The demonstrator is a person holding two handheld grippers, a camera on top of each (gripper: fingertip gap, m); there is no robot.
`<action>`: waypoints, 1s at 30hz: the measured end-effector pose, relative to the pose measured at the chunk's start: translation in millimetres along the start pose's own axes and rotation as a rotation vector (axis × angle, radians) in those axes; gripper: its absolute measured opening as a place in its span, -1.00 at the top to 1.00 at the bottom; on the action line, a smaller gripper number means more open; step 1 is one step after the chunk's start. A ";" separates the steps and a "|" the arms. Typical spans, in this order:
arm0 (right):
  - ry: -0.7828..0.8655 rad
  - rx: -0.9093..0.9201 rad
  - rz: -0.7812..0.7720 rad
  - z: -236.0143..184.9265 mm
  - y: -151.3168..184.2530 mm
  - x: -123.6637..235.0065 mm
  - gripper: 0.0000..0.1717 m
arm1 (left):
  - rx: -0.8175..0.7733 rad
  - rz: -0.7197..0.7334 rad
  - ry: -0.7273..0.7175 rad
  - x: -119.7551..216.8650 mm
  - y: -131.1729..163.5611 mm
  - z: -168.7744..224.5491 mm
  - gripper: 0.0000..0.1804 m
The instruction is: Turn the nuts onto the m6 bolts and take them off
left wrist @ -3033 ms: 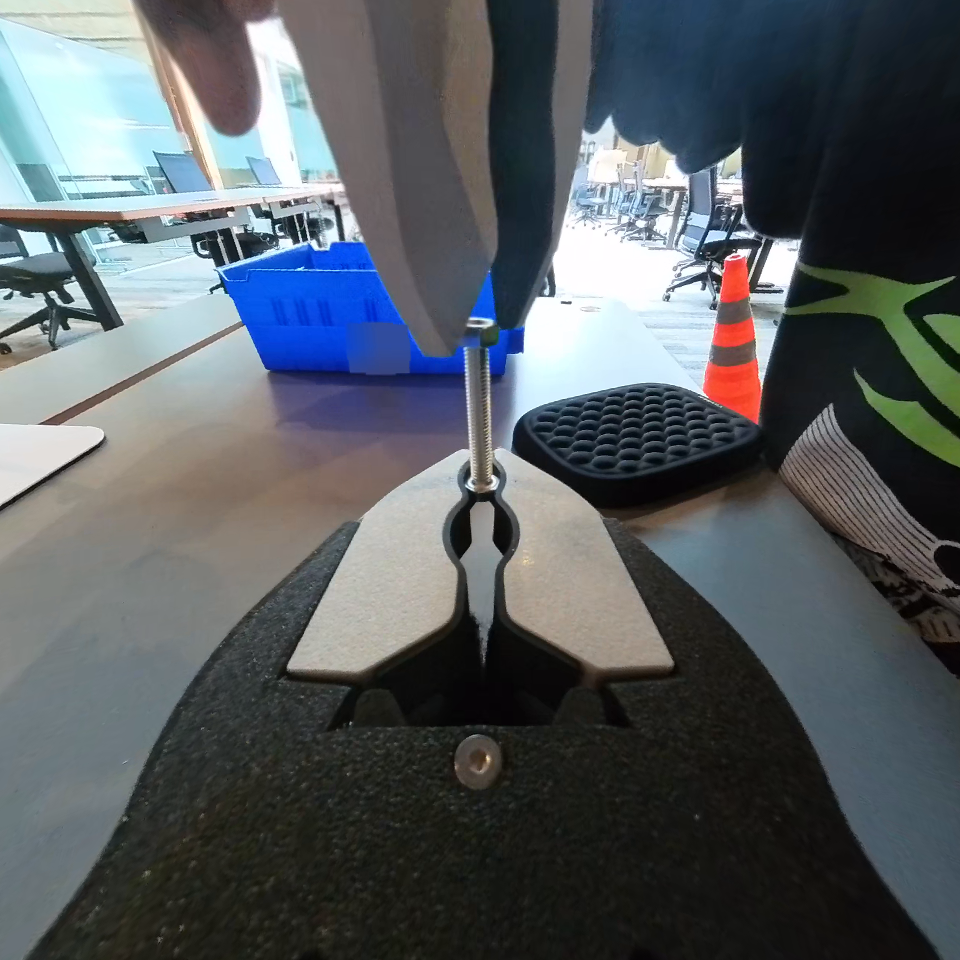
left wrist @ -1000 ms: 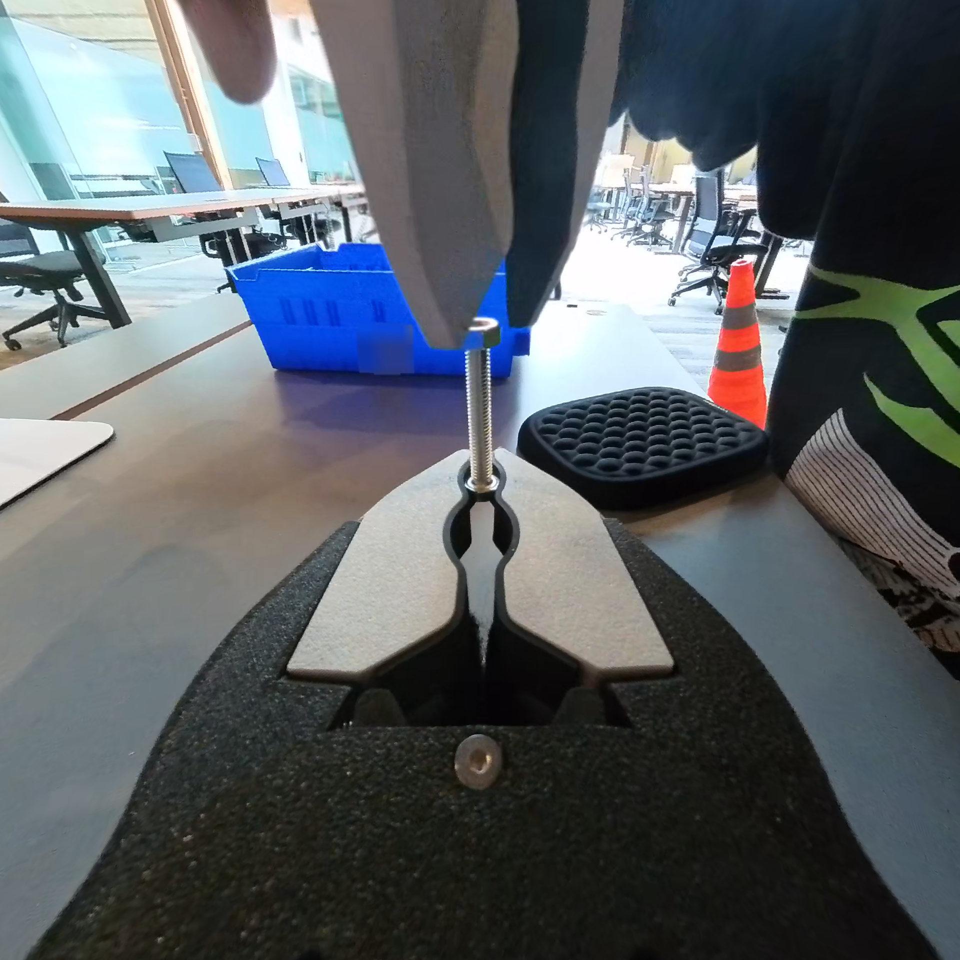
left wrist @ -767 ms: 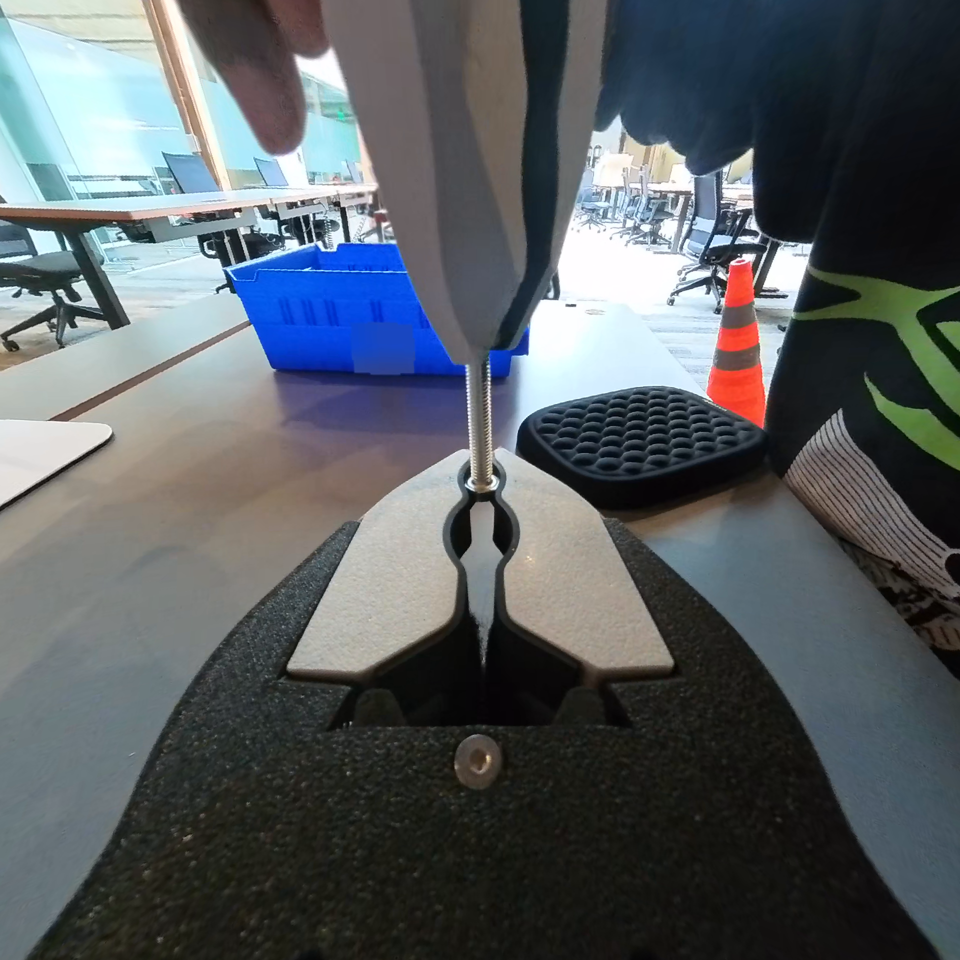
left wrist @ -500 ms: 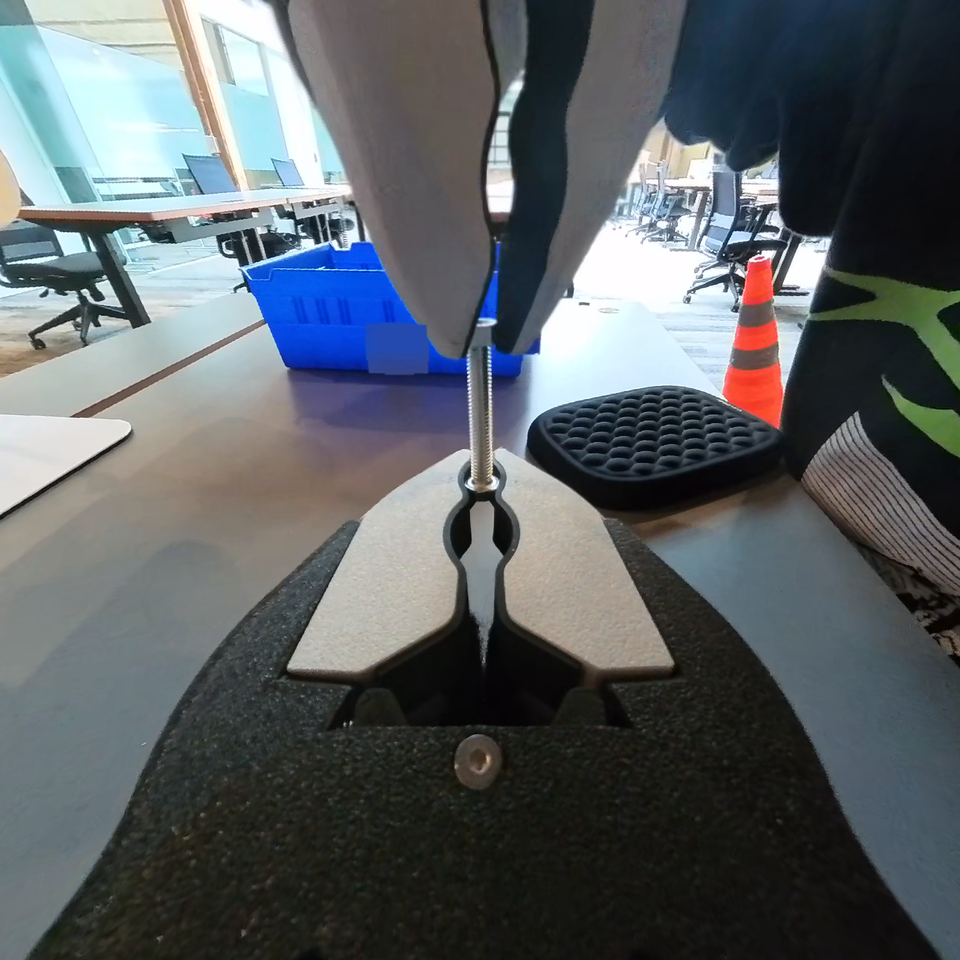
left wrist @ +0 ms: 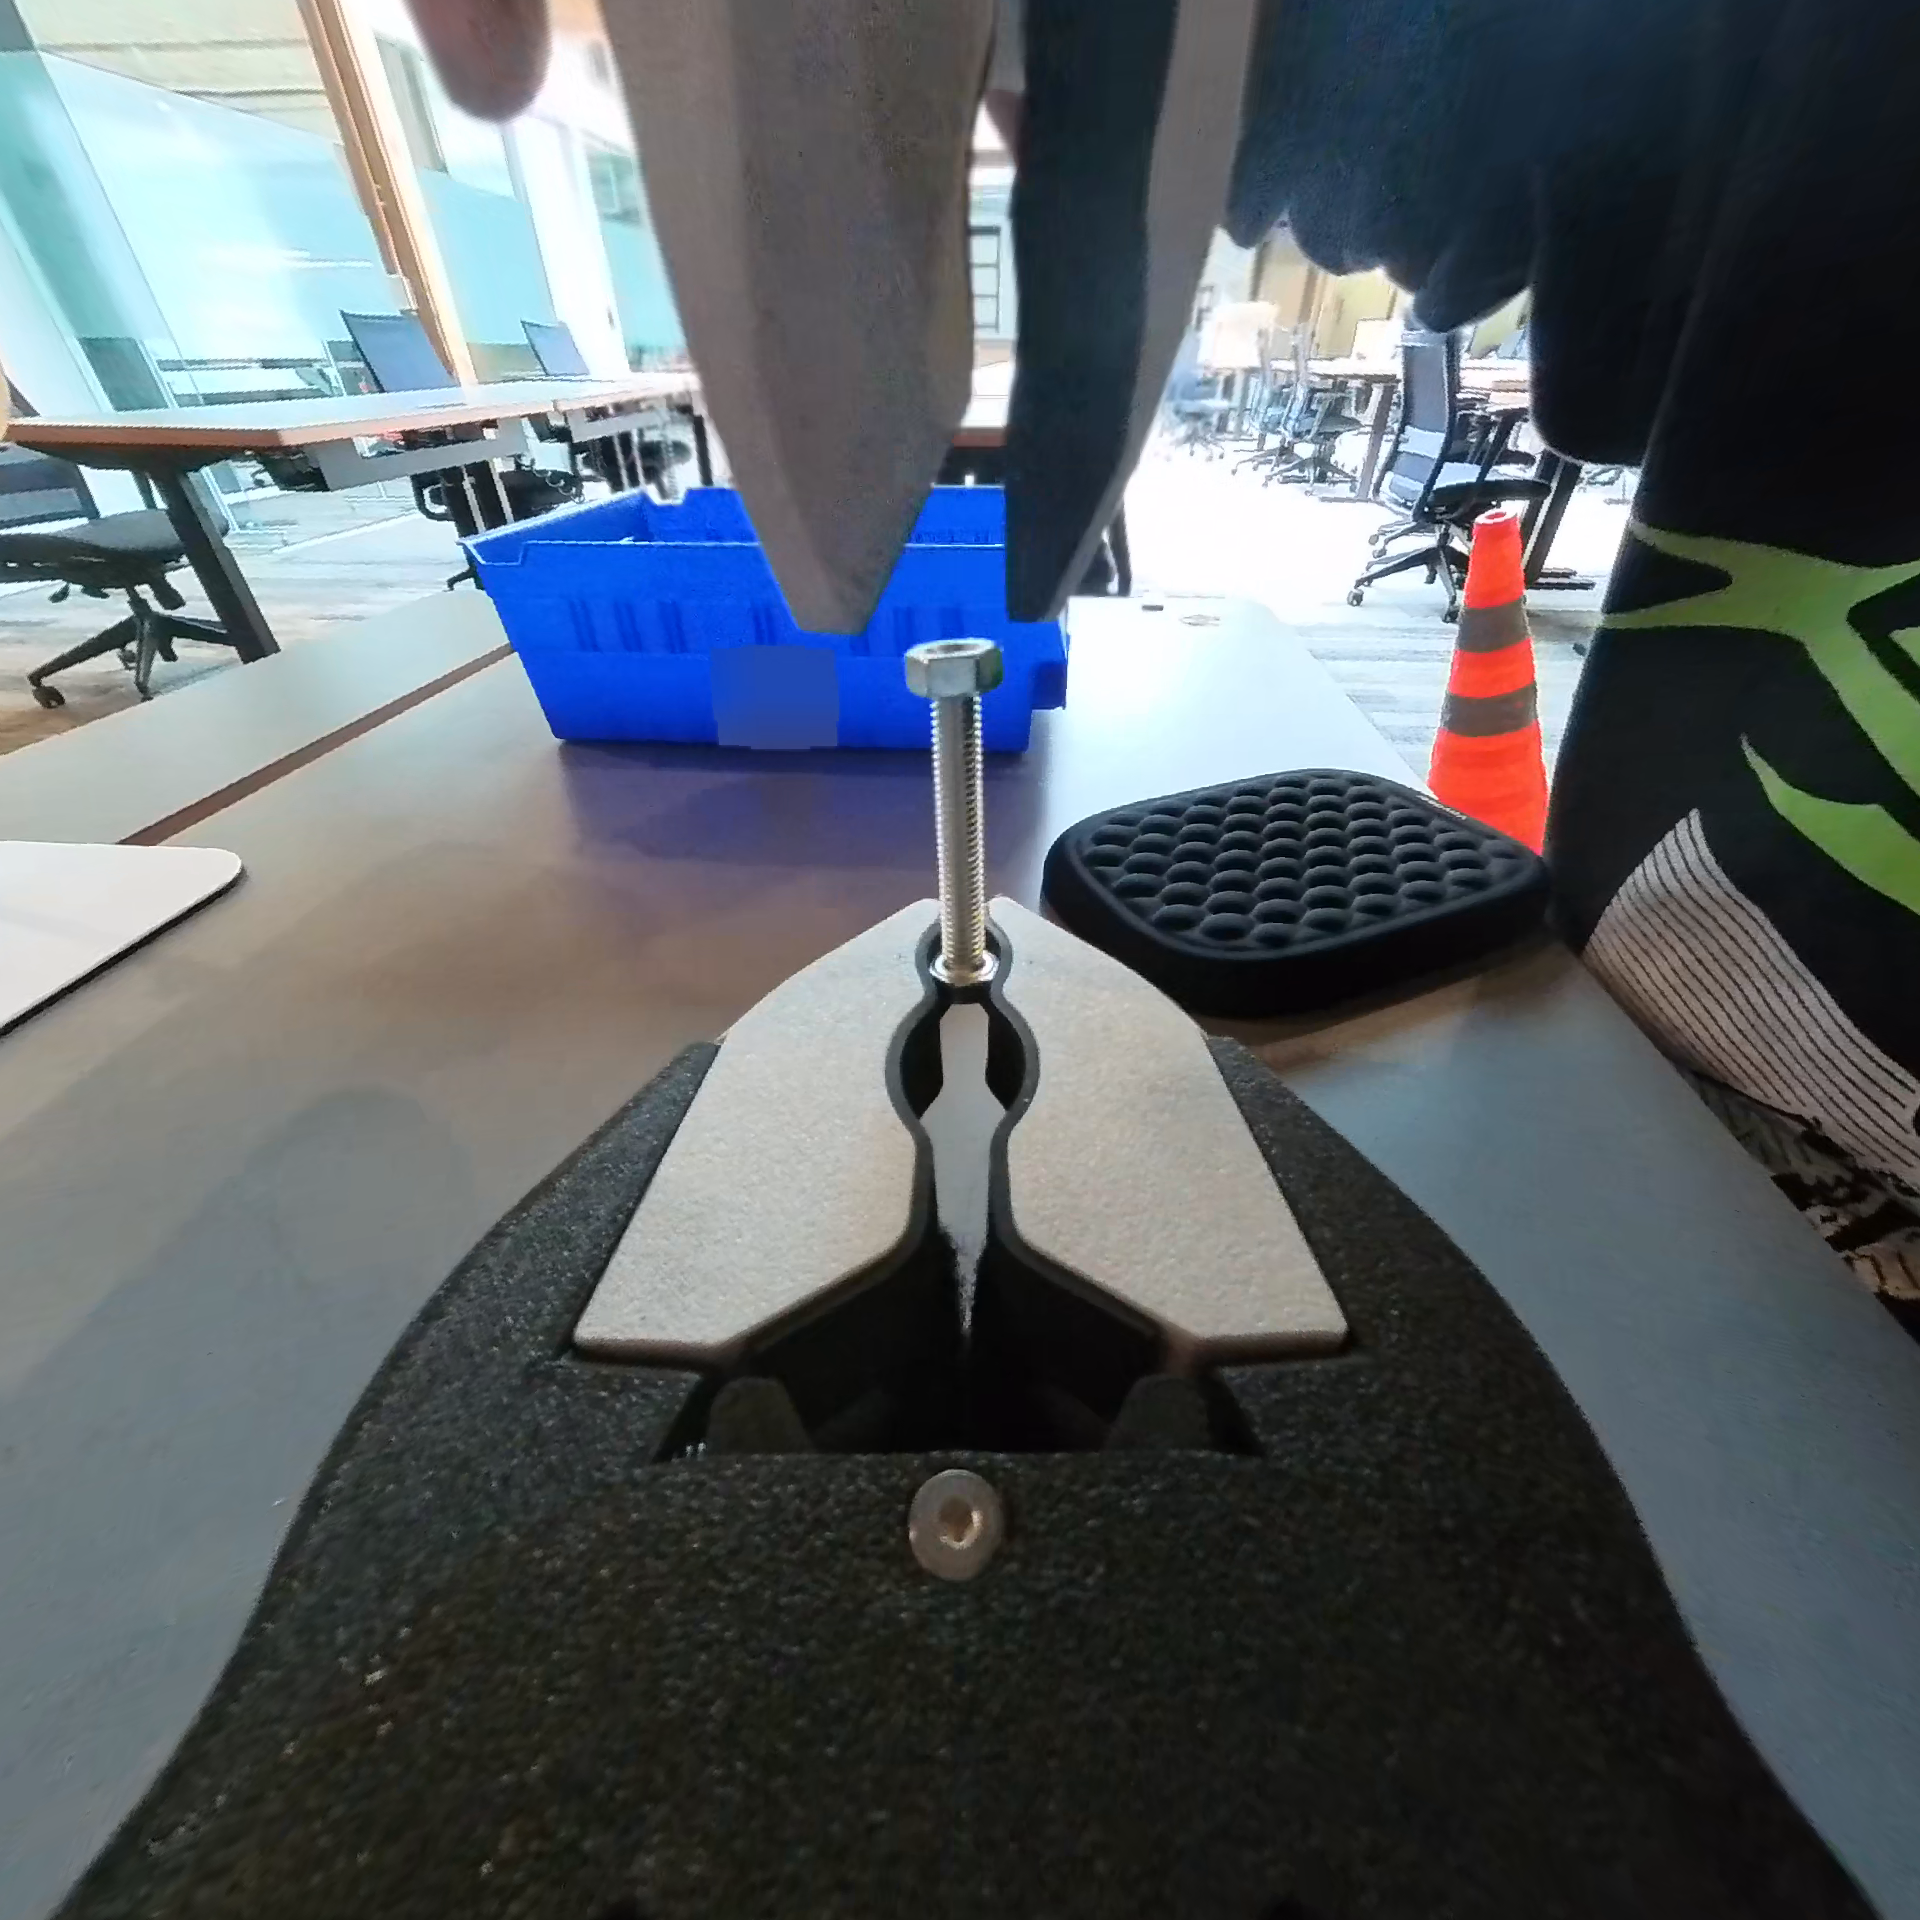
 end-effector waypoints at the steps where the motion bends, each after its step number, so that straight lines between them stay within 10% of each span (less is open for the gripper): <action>1: -0.013 0.024 0.022 0.4 0.4 -1.0 0.65 | 0.000 0.001 0.002 0.1 0.0 0.0 0.97; 9: -0.029 0.011 0.026 4.6 1.8 -9.8 0.88 | -0.001 0.000 0.004 0.1 0.0 0.1 0.97; 19: 0.008 -0.782 -0.199 -0.3 -2.5 -10.2 0.88 | -0.003 -0.016 -0.042 -0.9 0.7 -1.8 0.97; 24: 0.021 -0.487 -0.133 3.9 -5.3 -7.3 0.46 | -0.001 -0.013 -0.033 0.1 0.5 -2.2 0.97; 30: -0.028 0.009 -0.021 1.0 0.7 -8.2 0.71 | -0.005 -0.012 -0.018 0.1 0.4 -1.2 0.97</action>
Point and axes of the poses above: each gripper's, where its closed fingertips meet, x back along the fingers, y out of its underside, z = x × y across the jaws, the point moved 7 cm from there along x, back along the fingers, and after that the axes turned 5 degrees about y, right-handed, at the moved point
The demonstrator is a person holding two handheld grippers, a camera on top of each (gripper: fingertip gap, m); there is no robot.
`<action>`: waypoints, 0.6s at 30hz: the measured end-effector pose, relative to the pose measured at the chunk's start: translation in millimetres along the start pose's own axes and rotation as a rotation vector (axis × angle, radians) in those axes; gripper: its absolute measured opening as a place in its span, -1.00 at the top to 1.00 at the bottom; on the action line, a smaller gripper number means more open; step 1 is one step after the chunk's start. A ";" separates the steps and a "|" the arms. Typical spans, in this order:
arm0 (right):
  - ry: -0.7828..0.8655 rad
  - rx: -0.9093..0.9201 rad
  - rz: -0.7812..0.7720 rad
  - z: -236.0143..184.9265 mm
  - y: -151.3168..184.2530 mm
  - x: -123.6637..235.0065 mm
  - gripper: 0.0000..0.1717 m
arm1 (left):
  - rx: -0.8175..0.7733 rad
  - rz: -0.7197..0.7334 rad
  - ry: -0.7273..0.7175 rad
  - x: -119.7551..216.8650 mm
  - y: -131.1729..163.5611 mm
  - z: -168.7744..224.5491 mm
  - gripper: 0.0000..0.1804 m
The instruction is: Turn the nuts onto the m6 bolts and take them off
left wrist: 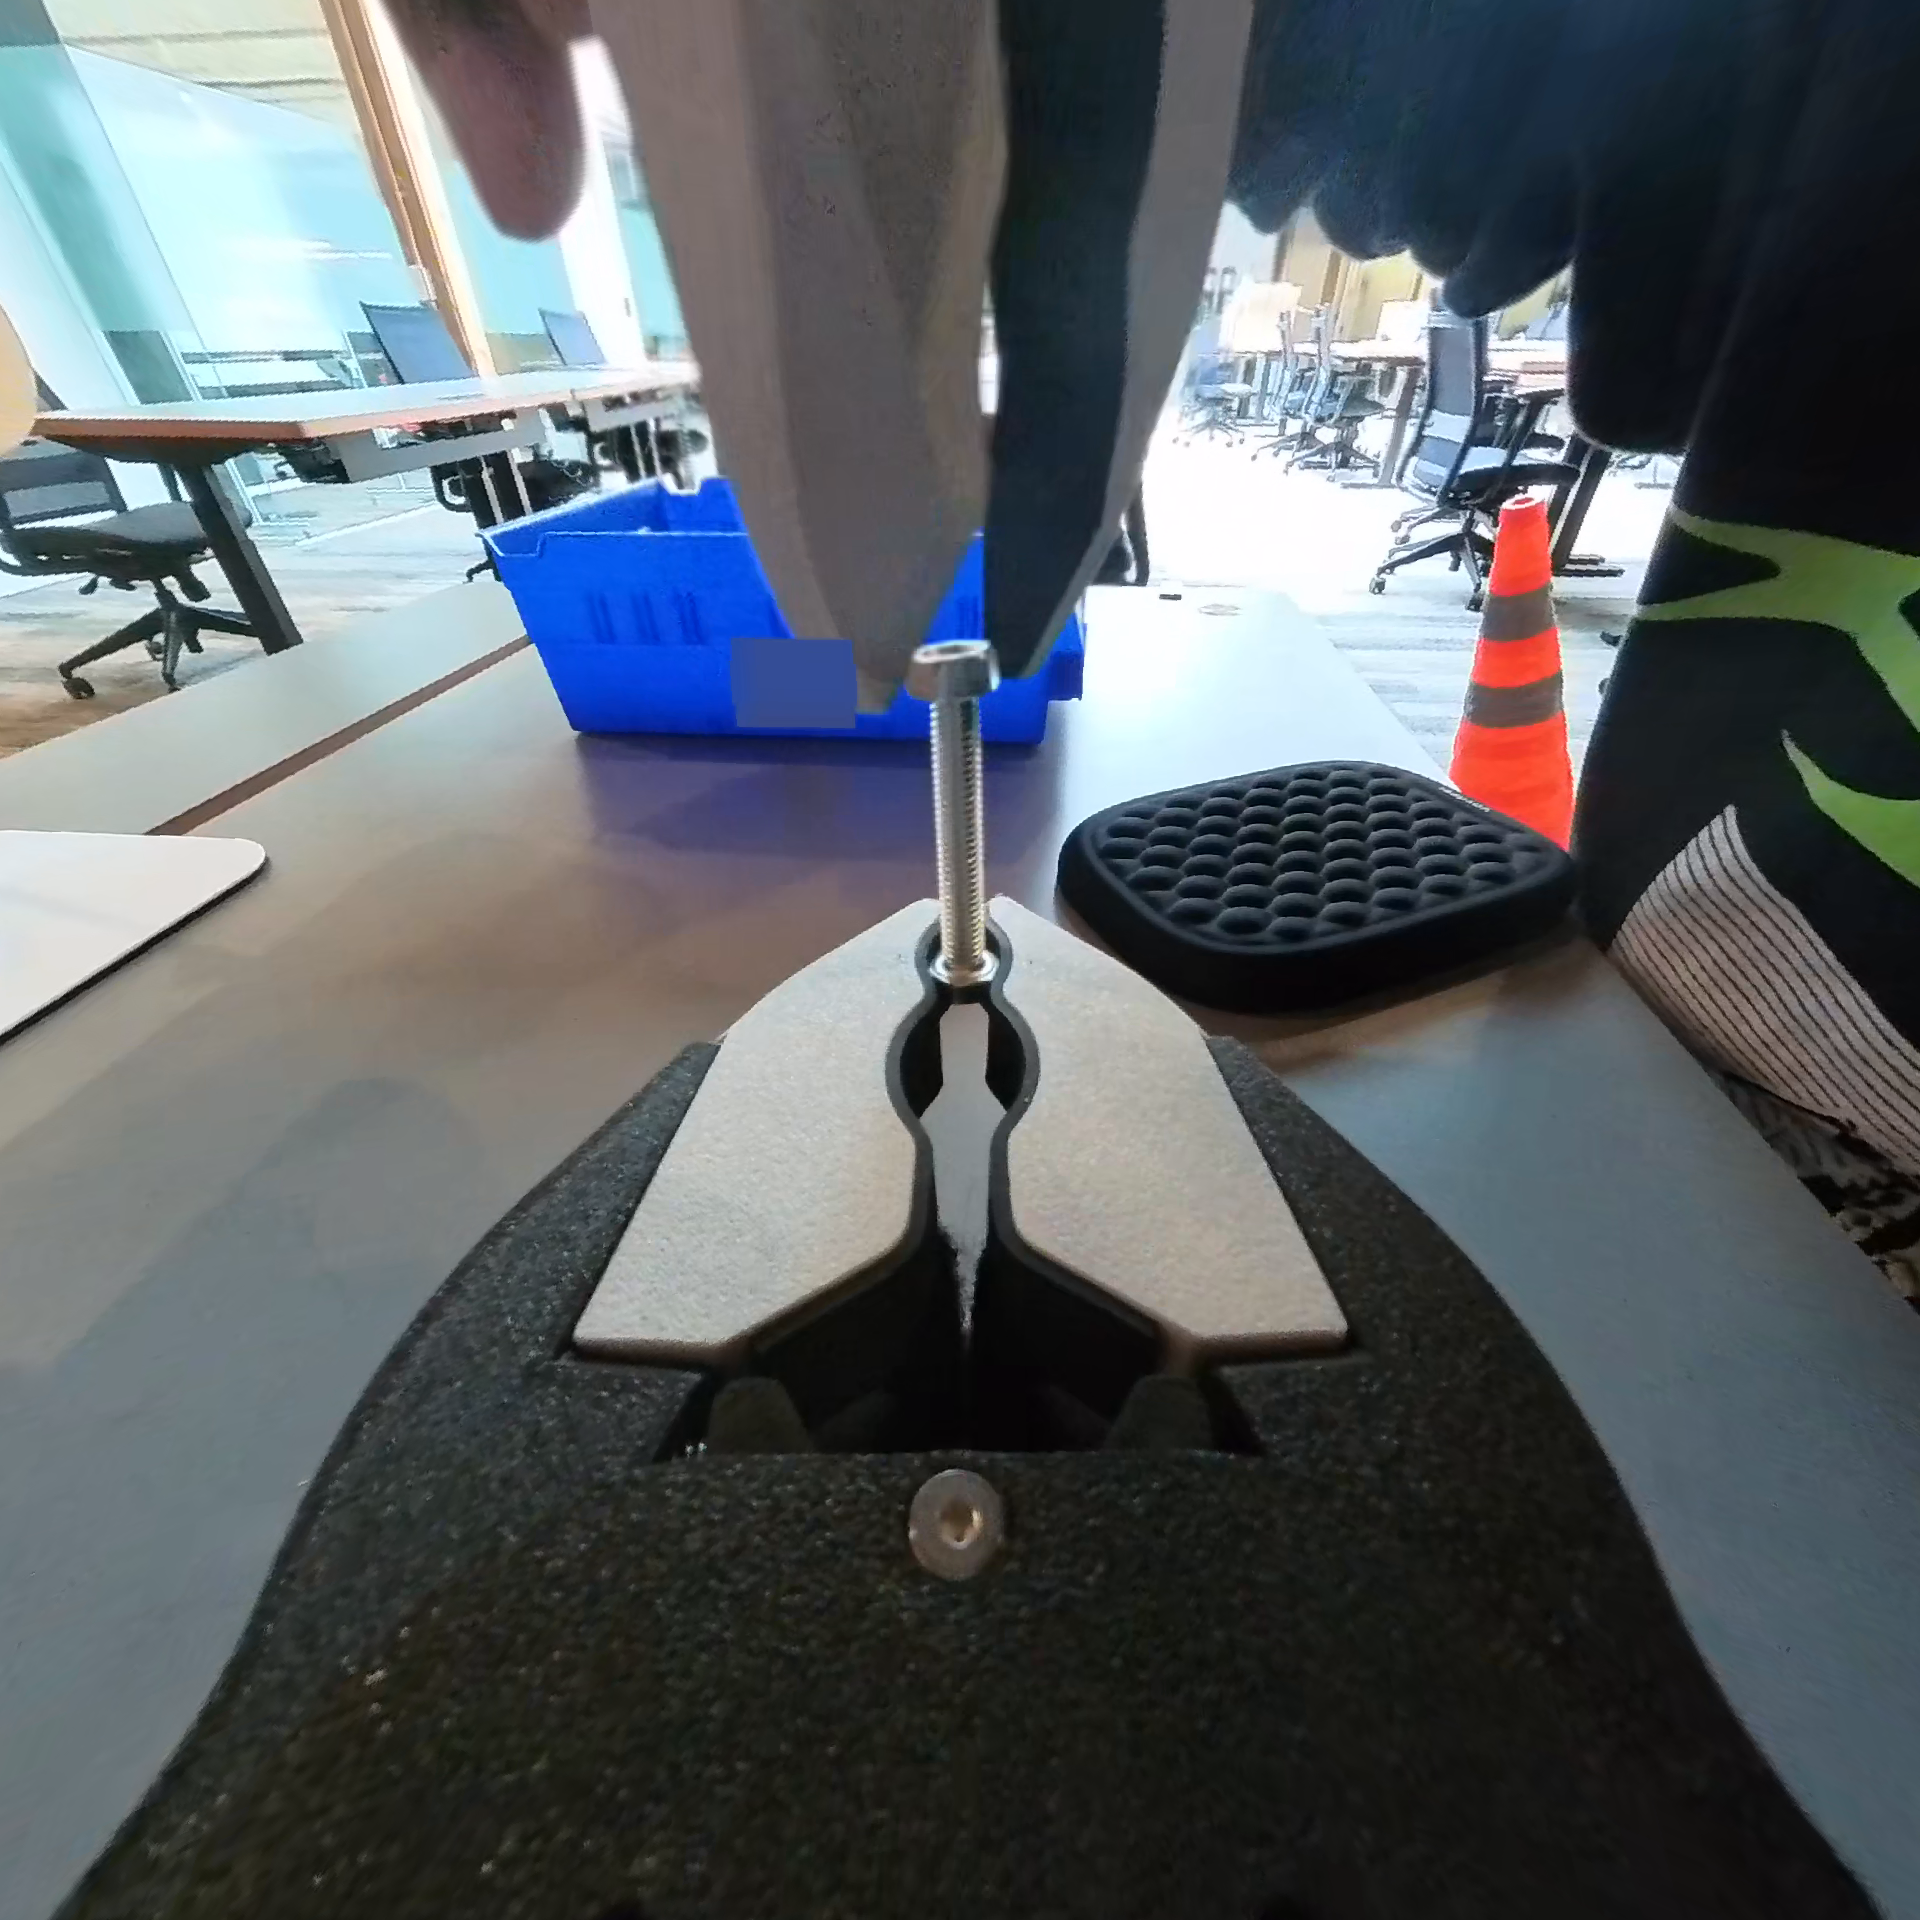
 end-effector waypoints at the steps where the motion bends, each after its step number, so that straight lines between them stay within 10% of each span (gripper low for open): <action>1: -0.015 0.003 0.033 0.7 -0.7 -0.3 0.76 | 0.000 0.000 0.001 0.0 0.0 0.0 0.97; 6: -0.006 -0.065 0.028 4.5 0.5 -1.9 0.89 | 0.003 -0.002 -0.004 -0.1 0.1 -0.5 0.97; 12: -0.002 -0.772 -0.155 0.7 -3.8 -2.5 0.89 | -0.003 -0.016 -0.032 -1.3 0.6 -0.9 0.97; 15: 0.035 -0.772 -0.154 -2.4 -5.8 -2.8 0.89 | -0.016 -0.031 -0.028 -2.8 1.3 0.5 0.97; 18: 0.051 -0.574 -0.089 -1.4 -6.8 -1.8 0.41 | -0.003 -0.010 -0.018 -0.9 0.3 -0.3 0.97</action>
Point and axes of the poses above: each gripper's, where its closed fingertips meet, x back along the fingers, y out of its underside, z = x × y across the jaws, the point moved 7 cm from there along x, back along the fingers, and after that the axes turned 5 degrees about y, right-handed, at the moved point
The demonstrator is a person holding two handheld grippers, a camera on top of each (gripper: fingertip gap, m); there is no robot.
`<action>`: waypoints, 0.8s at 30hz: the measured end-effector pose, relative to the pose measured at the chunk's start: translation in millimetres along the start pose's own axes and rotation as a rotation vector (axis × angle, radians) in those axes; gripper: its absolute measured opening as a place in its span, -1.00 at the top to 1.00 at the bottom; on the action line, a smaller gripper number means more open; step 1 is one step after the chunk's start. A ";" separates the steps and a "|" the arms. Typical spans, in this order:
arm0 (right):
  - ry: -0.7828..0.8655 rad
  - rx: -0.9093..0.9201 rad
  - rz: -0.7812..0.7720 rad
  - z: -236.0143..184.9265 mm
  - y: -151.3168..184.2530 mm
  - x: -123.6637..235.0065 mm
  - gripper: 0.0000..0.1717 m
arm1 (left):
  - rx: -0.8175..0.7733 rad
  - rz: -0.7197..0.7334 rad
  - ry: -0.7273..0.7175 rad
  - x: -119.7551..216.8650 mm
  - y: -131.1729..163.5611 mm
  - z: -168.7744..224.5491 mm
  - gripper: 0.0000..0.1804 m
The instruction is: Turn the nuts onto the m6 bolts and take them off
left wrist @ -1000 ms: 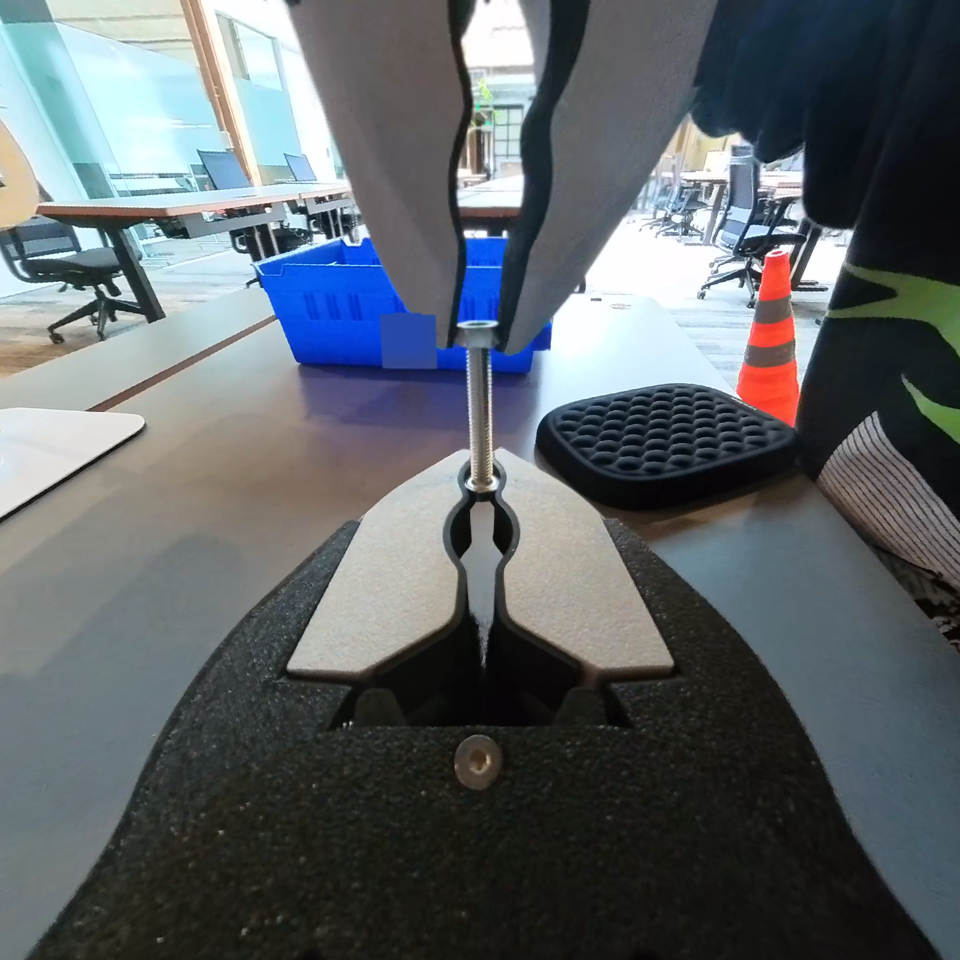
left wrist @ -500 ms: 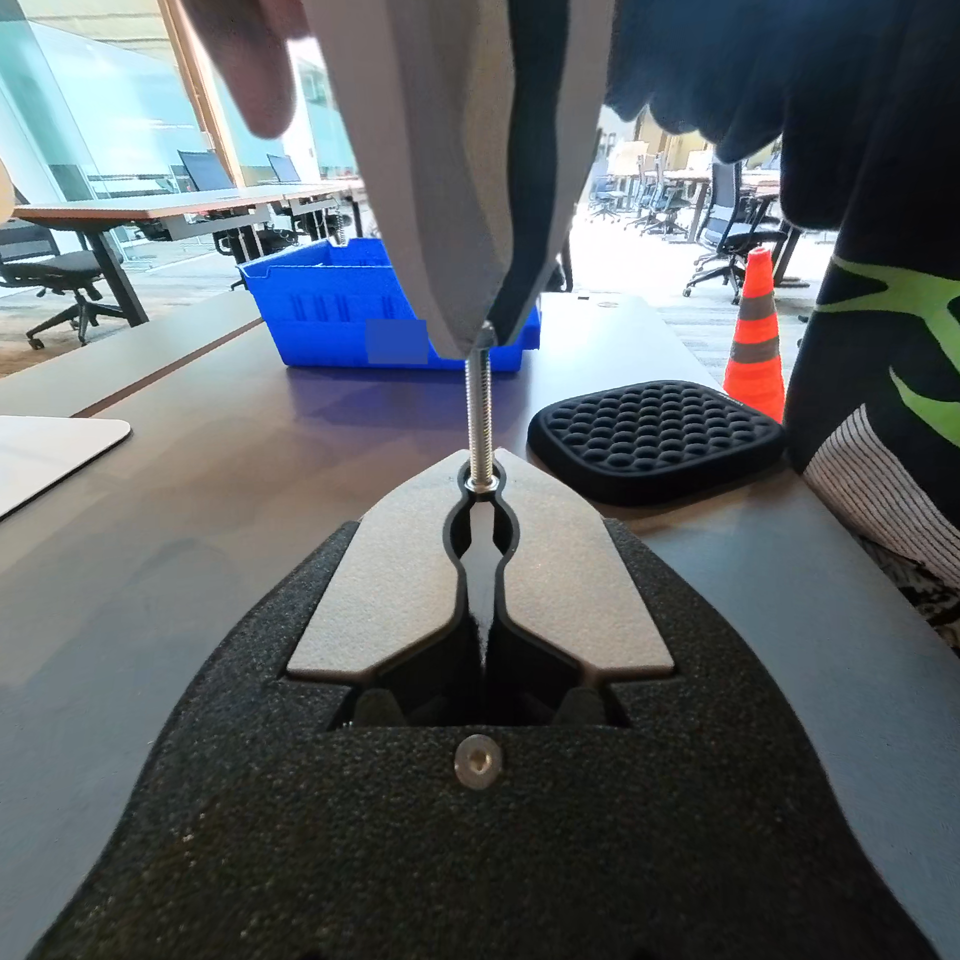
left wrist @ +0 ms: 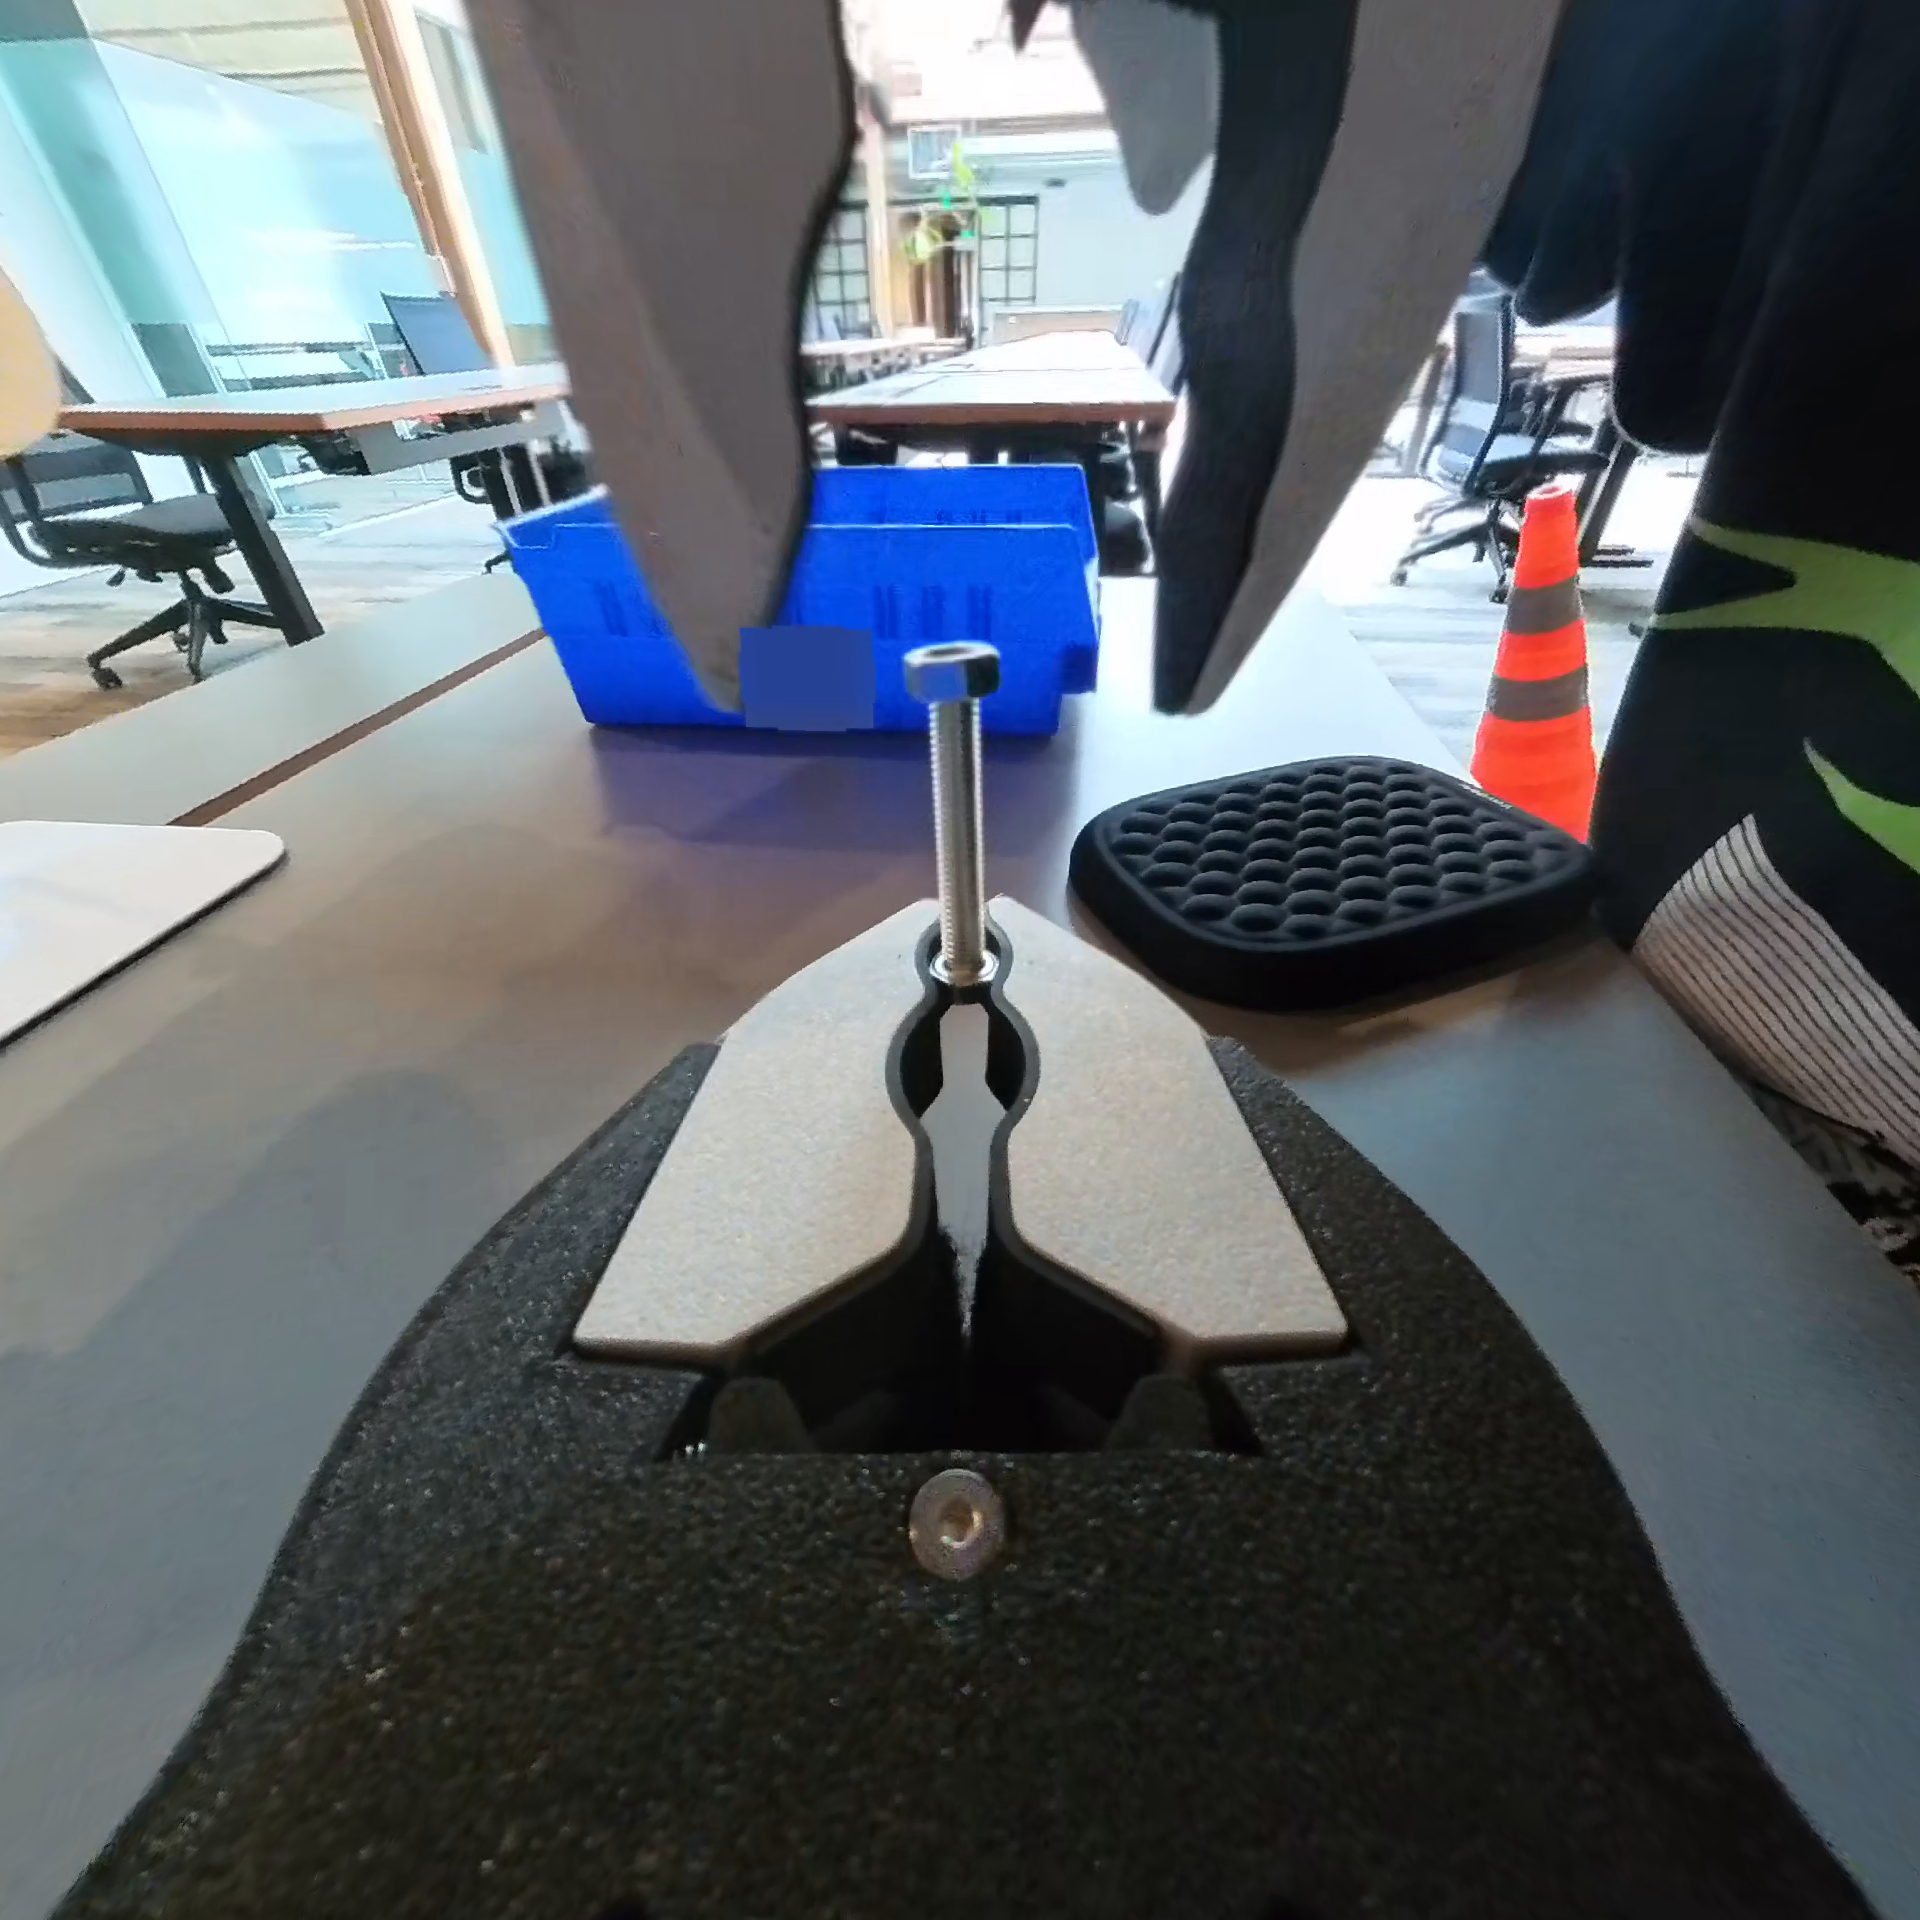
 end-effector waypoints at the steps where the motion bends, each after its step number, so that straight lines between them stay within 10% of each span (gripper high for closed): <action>1: 0.012 0.117 0.013 0.5 1.3 0.9 0.33 | 0.000 0.002 0.004 0.2 -0.1 0.1 0.97; 7: 0.117 0.721 0.194 -0.4 7.2 0.6 0.78 | -0.003 0.004 0.023 0.3 -0.2 1.0 0.97; 12: -0.109 0.509 0.145 5.1 8.7 1.4 0.87 | -0.010 -0.004 0.032 -0.5 0.1 2.1 0.97; 24: -0.061 0.402 0.109 7.5 6.9 -3.6 0.89 | 0.004 0.013 0.001 1.3 -0.7 -0.6 0.97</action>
Point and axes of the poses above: each gripper's, where its closed fingertips meet, x back along the fingers, y out of its underside, z = x × y across the jaws, the point moved 7 cm from there along x, back along the fingers, and after that the axes turned 5 degrees about y, right-handed, at the moved point
